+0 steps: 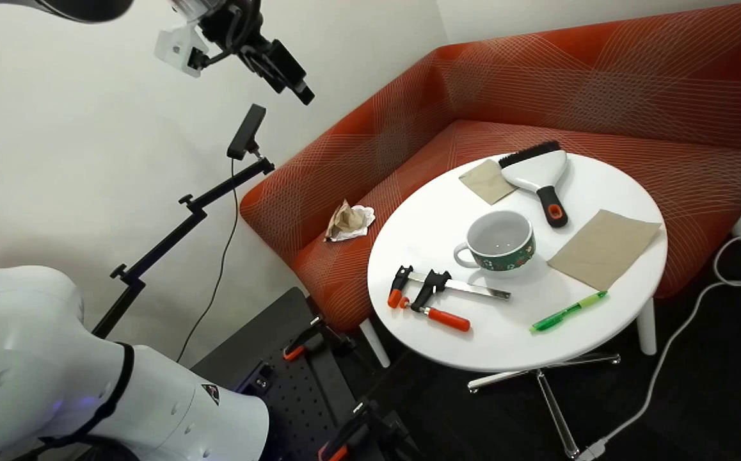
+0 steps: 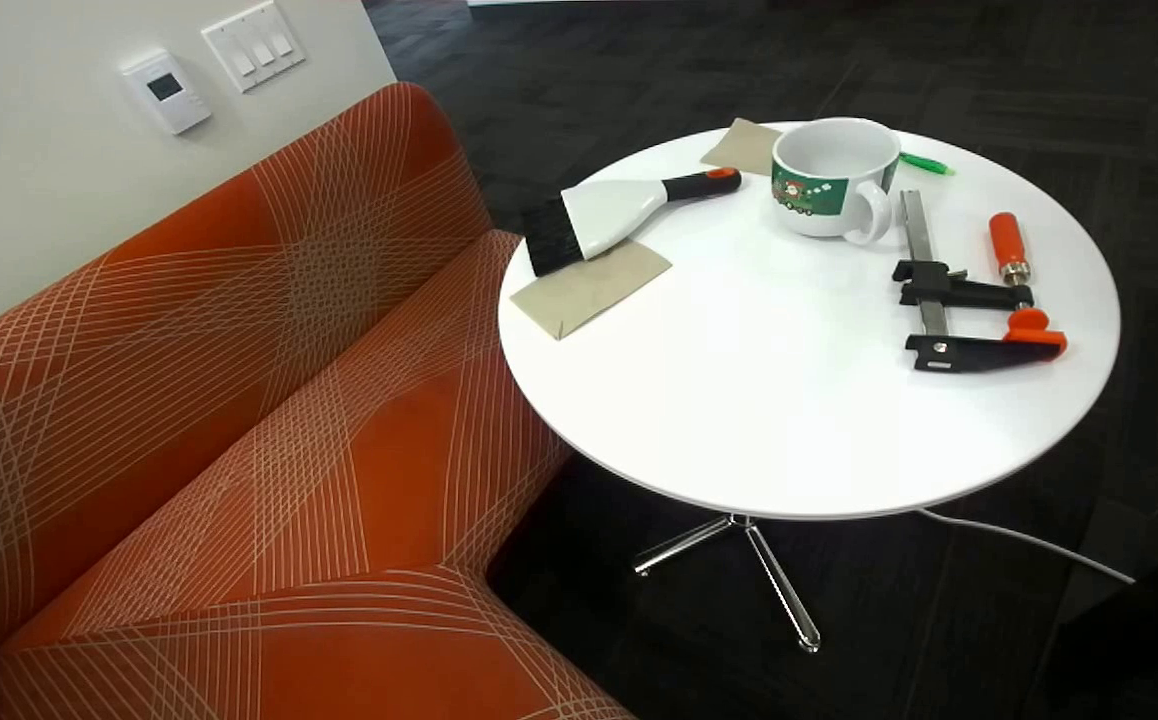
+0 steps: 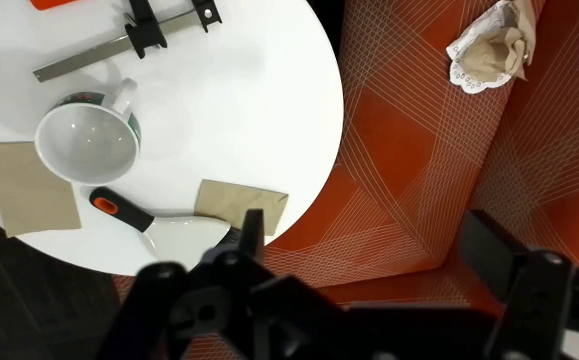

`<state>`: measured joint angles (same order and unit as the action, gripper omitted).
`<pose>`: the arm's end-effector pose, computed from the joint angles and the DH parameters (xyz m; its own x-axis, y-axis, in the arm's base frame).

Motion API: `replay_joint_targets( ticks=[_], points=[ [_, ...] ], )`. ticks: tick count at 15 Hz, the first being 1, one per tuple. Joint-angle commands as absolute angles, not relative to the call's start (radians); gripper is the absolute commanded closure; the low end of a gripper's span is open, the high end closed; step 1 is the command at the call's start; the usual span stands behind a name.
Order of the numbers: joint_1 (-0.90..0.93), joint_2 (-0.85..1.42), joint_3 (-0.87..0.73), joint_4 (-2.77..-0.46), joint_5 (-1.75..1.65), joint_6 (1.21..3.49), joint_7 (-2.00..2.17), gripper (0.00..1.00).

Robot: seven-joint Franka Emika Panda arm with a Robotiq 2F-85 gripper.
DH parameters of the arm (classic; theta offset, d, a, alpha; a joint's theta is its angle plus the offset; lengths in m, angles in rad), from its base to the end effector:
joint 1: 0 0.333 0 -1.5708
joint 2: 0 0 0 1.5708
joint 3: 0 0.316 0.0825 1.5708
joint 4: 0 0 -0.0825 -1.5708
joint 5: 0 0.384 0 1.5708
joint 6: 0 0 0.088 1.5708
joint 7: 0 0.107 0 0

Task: Slide the mug to the left

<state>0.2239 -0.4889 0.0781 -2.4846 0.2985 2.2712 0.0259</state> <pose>0.4009 0.1346 0.4887 0.9663 0.0769 0.2455 0.1372 -0.9613 -0.2390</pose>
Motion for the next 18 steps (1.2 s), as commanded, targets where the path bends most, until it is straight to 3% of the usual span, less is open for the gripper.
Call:
replay_joint_targets(
  ticks=[1,10,18],
  points=[
    [0.165,-0.412,0.102,-2.454,0.235,2.321,0.058,0.00],
    [0.069,-0.067,0.101,-2.356,0.050,2.501,0.191,0.00],
    [0.092,0.230,0.048,-2.289,-0.090,2.642,0.391,0.00]
  ],
)
